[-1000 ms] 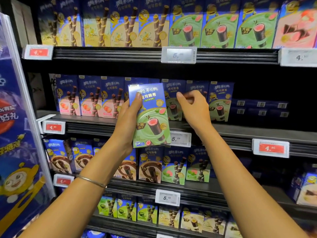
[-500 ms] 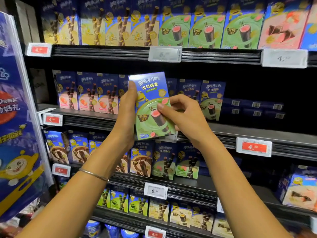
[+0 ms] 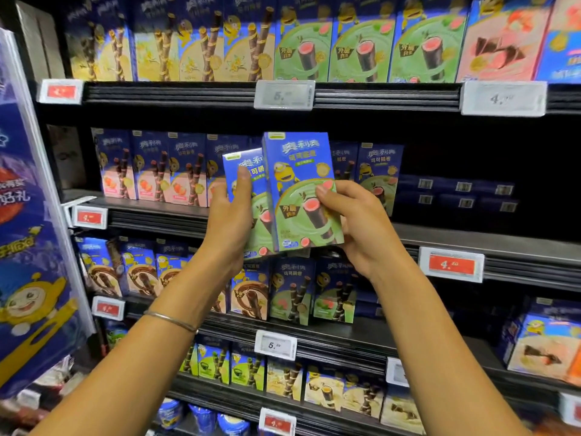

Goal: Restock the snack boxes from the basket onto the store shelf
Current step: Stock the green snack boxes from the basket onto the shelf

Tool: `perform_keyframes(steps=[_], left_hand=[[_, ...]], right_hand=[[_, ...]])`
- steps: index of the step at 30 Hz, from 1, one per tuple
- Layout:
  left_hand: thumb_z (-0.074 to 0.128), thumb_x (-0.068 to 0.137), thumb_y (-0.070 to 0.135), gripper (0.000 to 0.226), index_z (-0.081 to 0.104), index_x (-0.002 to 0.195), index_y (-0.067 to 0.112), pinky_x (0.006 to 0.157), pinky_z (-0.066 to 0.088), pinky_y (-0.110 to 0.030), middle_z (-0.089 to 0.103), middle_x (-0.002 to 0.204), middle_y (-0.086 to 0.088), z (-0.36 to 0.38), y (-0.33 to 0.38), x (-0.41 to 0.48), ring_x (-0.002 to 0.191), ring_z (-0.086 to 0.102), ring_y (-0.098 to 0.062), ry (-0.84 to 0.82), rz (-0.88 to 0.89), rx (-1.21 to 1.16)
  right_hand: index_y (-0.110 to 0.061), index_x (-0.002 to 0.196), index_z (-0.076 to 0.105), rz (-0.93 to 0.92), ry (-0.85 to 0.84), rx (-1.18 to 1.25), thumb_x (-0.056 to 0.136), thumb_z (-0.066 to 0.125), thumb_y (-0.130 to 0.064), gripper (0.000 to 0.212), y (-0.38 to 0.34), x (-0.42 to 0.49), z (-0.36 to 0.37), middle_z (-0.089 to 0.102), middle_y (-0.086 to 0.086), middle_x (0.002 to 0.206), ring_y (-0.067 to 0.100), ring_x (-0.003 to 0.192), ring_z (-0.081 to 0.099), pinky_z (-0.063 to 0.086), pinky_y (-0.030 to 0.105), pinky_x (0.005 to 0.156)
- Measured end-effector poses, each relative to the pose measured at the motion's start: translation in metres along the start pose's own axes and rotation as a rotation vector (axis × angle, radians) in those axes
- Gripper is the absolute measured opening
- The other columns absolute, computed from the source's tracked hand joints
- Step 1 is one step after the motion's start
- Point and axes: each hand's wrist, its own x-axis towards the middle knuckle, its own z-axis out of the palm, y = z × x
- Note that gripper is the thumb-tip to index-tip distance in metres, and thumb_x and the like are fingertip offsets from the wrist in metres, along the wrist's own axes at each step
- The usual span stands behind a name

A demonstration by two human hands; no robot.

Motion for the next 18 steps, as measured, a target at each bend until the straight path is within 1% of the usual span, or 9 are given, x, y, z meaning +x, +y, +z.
perform_keyframes(steps=[1, 3, 4, 8, 10, 12, 15, 16, 18], left_hand=[[0.049, 0.099, 0.069, 0.065, 0.046, 0.146, 0.024, 0.101, 0.056, -0.055, 0.065, 0.141, 0.000, -0.001, -0.001, 0.001, 0.123, 0.068, -0.026, 0.006, 0.009, -0.005], [0.051, 0.101, 0.063, 0.047, 0.055, 0.128, 0.025, 0.090, 0.062, -0.053, 0.076, 0.121, -0.001, -0.002, 0.000, 0.002, 0.106, 0.076, -0.022, 0.022, 0.042, -0.037], [0.050, 0.102, 0.062, 0.041, 0.057, 0.121, 0.026, 0.089, 0.063, -0.053, 0.078, 0.115, -0.001, -0.003, 0.001, 0.002, 0.101, 0.077, -0.022, 0.030, 0.051, -0.041], [0.049, 0.102, 0.062, 0.046, 0.060, 0.121, 0.022, 0.090, 0.062, -0.053, 0.081, 0.105, -0.002, -0.003, 0.004, 0.003, 0.094, 0.079, -0.023, 0.053, 0.040, -0.059], [0.048, 0.103, 0.062, 0.050, 0.059, 0.125, 0.019, 0.084, 0.064, -0.049, 0.081, 0.105, -0.003, -0.002, 0.006, 0.005, 0.092, 0.079, -0.023, 0.044, 0.042, -0.063], [0.048, 0.103, 0.061, 0.046, 0.059, 0.121, 0.020, 0.075, 0.066, -0.044, 0.081, 0.103, -0.002, 0.001, 0.009, 0.006, 0.089, 0.080, -0.022, 0.038, 0.048, -0.067], [0.049, 0.102, 0.064, 0.052, 0.062, 0.122, 0.018, 0.079, 0.065, -0.045, 0.081, 0.102, -0.003, 0.004, 0.012, 0.007, 0.090, 0.080, -0.023, 0.039, 0.028, -0.057], [0.048, 0.102, 0.063, 0.053, 0.064, 0.120, 0.016, 0.077, 0.066, -0.045, 0.081, 0.101, -0.003, 0.005, 0.012, 0.008, 0.089, 0.080, -0.024, 0.030, 0.037, -0.050], [0.047, 0.104, 0.060, 0.047, 0.069, 0.107, 0.018, 0.064, 0.065, -0.037, 0.082, 0.095, -0.002, 0.006, 0.012, 0.010, 0.084, 0.080, -0.021, 0.011, 0.070, -0.041]], right_hand=[[-0.006, 0.112, 0.069, -0.004, 0.042, 0.002, 0.095, 0.071, -0.020, 0.022, 0.000, 0.003, -0.005, 0.079, 0.008, 0.102, 0.025, 0.091, 0.077, 0.060, 0.031, 0.062], [-0.009, 0.109, 0.073, -0.032, 0.148, -0.037, 0.094, 0.071, -0.022, 0.020, 0.001, 0.009, -0.017, 0.079, 0.006, 0.101, 0.024, 0.092, 0.077, 0.062, 0.033, 0.067], [-0.011, 0.108, 0.074, -0.045, 0.196, -0.051, 0.094, 0.072, -0.022, 0.019, 0.002, 0.013, -0.023, 0.080, 0.005, 0.100, 0.022, 0.091, 0.078, 0.062, 0.033, 0.067], [-0.015, 0.110, 0.072, -0.136, 0.326, -0.164, 0.092, 0.075, -0.020, 0.019, 0.006, 0.028, -0.045, 0.080, -0.005, 0.091, 0.010, 0.082, 0.077, 0.056, 0.021, 0.058], [-0.017, 0.111, 0.069, -0.167, 0.372, -0.354, 0.091, 0.076, -0.024, 0.022, 0.011, 0.038, -0.053, 0.078, -0.006, 0.088, 0.006, 0.080, 0.075, 0.055, 0.023, 0.062], [-0.018, 0.108, 0.067, -0.168, 0.402, -0.540, 0.090, 0.076, -0.029, 0.023, 0.015, 0.048, -0.061, 0.074, -0.008, 0.087, 0.007, 0.083, 0.072, 0.054, 0.029, 0.070], [-0.017, 0.105, 0.064, -0.147, 0.424, -0.739, 0.089, 0.076, -0.036, 0.028, 0.014, 0.064, -0.070, 0.070, -0.007, 0.086, 0.012, 0.086, 0.067, 0.051, 0.029, 0.068], [-0.015, 0.106, 0.064, -0.139, 0.428, -0.791, 0.089, 0.076, -0.038, 0.031, 0.014, 0.070, -0.072, 0.069, -0.004, 0.092, 0.016, 0.088, 0.067, 0.049, 0.028, 0.065], [-0.012, 0.109, 0.062, -0.113, 0.441, -0.879, 0.090, 0.074, -0.040, 0.037, 0.015, 0.080, -0.073, 0.067, 0.005, 0.106, 0.023, 0.092, 0.064, 0.046, 0.031, 0.067]])
